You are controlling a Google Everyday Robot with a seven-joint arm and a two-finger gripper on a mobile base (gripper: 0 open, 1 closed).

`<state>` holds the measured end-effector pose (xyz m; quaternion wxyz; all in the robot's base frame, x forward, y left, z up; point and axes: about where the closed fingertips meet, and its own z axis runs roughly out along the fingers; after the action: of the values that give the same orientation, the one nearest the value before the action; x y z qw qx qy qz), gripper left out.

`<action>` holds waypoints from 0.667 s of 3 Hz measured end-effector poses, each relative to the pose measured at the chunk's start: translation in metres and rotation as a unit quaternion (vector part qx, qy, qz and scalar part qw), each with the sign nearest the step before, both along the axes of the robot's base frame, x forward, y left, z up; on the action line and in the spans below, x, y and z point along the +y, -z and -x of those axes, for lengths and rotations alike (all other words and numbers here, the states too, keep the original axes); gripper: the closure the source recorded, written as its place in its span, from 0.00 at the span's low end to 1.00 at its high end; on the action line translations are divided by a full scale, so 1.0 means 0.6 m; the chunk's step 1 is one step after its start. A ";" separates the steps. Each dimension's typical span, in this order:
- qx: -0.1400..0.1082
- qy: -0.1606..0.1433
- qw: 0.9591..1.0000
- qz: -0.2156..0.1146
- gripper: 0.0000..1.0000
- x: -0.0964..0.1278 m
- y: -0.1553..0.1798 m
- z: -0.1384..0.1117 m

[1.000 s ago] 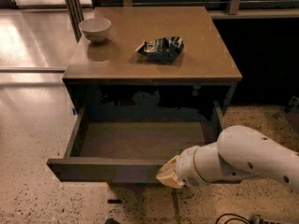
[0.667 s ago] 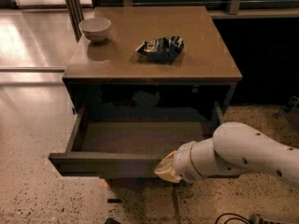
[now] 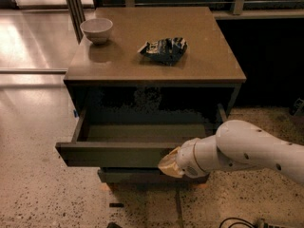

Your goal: Close top drawer

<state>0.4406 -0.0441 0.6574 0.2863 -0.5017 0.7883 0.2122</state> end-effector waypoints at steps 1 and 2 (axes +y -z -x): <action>-0.006 0.004 1.000 -0.001 1.00 0.003 -0.001 -0.012; -0.019 0.007 1.000 -0.001 1.00 0.011 0.000 -0.040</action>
Offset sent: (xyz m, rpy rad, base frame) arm 0.0379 0.0075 -0.0020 0.0017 -0.0580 -0.0222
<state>0.4647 -0.0377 0.6573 0.3033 -0.5002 0.7857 0.2012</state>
